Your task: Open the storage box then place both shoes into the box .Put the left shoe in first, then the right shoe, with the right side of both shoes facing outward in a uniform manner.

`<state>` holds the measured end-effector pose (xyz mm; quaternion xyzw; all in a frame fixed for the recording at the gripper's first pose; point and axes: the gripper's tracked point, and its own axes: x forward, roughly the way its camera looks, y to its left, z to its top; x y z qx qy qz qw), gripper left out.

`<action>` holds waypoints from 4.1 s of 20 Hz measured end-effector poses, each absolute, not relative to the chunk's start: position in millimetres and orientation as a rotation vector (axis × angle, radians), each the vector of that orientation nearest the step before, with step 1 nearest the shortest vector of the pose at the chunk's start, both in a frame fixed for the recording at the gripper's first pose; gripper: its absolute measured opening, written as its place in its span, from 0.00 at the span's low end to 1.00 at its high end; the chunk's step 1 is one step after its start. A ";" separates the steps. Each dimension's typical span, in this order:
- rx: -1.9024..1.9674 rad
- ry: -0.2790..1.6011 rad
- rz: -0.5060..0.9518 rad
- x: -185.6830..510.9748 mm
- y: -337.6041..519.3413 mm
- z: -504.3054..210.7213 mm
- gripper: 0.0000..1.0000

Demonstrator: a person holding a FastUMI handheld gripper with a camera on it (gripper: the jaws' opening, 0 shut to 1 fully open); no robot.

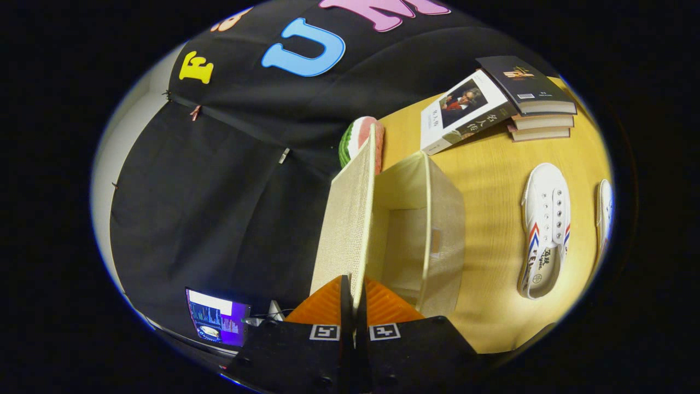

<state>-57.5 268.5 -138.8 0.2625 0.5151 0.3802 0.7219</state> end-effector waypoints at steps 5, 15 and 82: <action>0.546 1.089 0.941 -71.7 314.1 -104.3 0.05; 0.524 1.141 1.135 -125.1 467.0 -73.9 0.05; 0.070 1.186 0.527 51.6 51.2 -373.2 0.37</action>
